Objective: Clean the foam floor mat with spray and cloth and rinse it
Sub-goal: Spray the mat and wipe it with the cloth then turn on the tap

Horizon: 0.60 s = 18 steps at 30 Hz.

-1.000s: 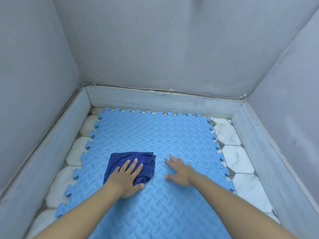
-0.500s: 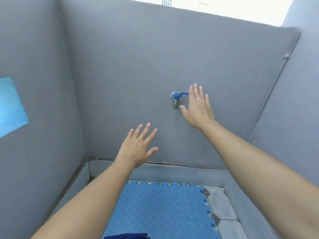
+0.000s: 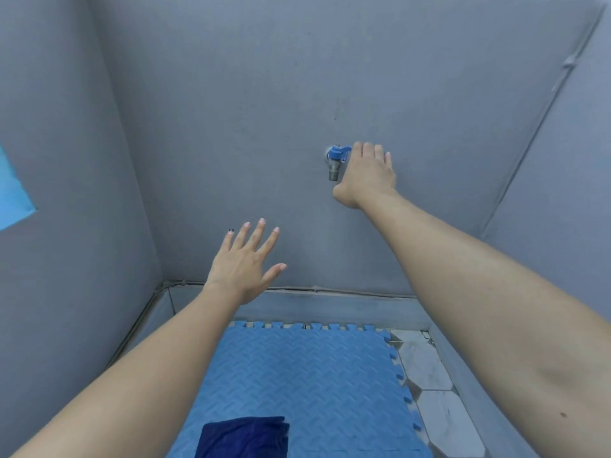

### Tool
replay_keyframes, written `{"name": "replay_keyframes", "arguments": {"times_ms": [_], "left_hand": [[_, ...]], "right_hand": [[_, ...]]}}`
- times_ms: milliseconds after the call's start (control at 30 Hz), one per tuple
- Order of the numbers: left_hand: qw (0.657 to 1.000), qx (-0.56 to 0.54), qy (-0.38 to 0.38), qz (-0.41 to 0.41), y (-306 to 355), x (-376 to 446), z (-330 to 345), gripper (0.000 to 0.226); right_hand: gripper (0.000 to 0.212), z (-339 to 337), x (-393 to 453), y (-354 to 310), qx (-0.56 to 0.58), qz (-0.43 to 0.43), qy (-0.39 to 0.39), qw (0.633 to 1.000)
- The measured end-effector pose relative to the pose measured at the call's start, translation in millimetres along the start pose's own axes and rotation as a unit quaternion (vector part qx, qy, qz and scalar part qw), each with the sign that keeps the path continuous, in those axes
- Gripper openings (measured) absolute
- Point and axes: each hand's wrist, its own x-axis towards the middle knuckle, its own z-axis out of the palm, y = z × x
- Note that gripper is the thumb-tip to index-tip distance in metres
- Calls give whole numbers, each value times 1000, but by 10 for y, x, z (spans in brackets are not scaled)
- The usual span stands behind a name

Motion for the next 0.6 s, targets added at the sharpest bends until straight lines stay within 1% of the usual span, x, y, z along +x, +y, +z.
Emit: {"name": "replay_keyframes", "arguments": {"times_ms": [100, 233, 600], "left_hand": [[1000, -8, 1, -4, 34, 6, 31, 72], [1000, -18, -5, -5, 114, -18, 79, 72], [1000, -22, -11, -5, 132, -94, 183, 73]], "right_hand": [[80, -32, 0, -65, -27, 15, -10, 999], [91, -41, -18, -158, -66, 34, -19, 997], [93, -42, -56, -140, -73, 28, -26, 997]]}}
